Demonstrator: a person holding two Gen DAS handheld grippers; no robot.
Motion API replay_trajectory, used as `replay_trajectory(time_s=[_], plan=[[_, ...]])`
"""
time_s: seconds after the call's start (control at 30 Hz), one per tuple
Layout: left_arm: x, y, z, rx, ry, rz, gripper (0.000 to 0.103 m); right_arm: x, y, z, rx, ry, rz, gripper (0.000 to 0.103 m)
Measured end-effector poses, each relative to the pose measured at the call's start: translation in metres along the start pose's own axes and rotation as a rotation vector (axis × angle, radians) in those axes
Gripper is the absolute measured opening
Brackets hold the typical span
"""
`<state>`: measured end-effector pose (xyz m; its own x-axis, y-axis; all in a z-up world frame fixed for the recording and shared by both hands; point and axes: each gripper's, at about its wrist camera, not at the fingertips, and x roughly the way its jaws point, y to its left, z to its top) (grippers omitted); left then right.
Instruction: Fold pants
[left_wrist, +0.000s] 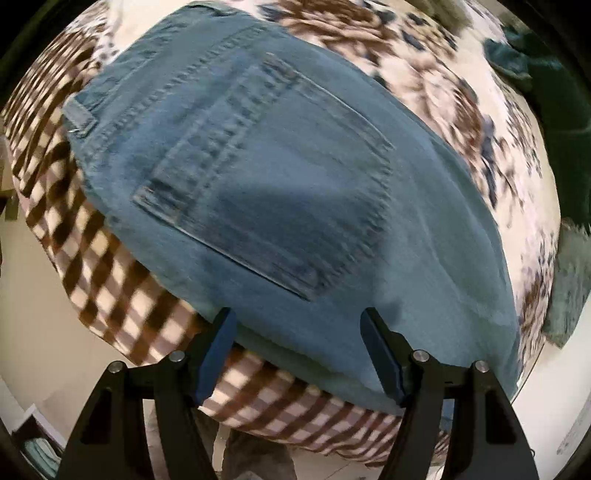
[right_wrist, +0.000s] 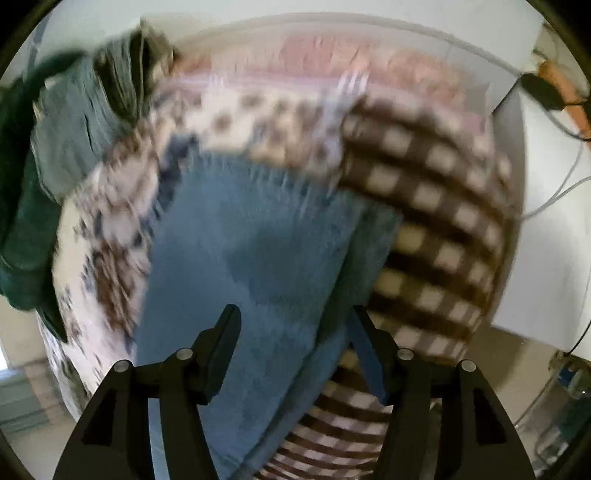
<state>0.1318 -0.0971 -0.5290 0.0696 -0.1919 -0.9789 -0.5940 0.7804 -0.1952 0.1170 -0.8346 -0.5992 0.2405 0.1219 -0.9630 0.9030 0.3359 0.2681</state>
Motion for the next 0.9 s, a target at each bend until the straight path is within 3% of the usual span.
replay_trajectory(time_s=[0.03,0.07,0.2,0.27,0.37,0.47,0.53,0.6,0.7,0.9], plan=[[0.000,0.005,0.003,-0.013,-0.005,0.001,0.067,0.003,0.002,-0.002,-0.005,-0.018,-0.003,0.024],[-0.001,0.011,0.006,-0.028,-0.008,0.000,0.067,0.003,0.007,-0.004,-0.019,-0.036,-0.038,0.009],[-0.008,0.031,0.011,-0.072,-0.025,-0.011,0.067,-0.030,0.012,-0.004,-0.007,-0.159,-0.110,0.002],[-0.010,0.040,0.011,-0.091,-0.024,-0.020,0.067,-0.036,0.008,0.004,-0.002,-0.167,-0.140,0.002],[-0.009,0.055,0.011,-0.124,-0.011,-0.024,0.067,-0.017,0.009,0.009,-0.019,-0.017,-0.118,0.005],[-0.013,0.068,0.013,-0.156,-0.009,-0.029,0.067,-0.019,0.028,-0.011,-0.103,0.030,-0.088,0.011],[-0.016,0.076,0.015,-0.160,-0.022,-0.019,0.067,-0.024,0.038,-0.033,-0.152,0.044,-0.053,0.035],[-0.019,0.082,0.020,-0.159,-0.032,-0.004,0.067,-0.022,0.050,-0.065,-0.194,0.078,-0.019,0.045],[-0.018,0.094,0.028,-0.165,-0.041,0.015,0.067,0.002,0.062,-0.102,-0.216,0.183,0.017,0.045],[-0.015,0.119,0.051,-0.178,-0.067,-0.003,0.067,0.048,0.053,-0.139,-0.144,0.277,-0.056,0.045]])
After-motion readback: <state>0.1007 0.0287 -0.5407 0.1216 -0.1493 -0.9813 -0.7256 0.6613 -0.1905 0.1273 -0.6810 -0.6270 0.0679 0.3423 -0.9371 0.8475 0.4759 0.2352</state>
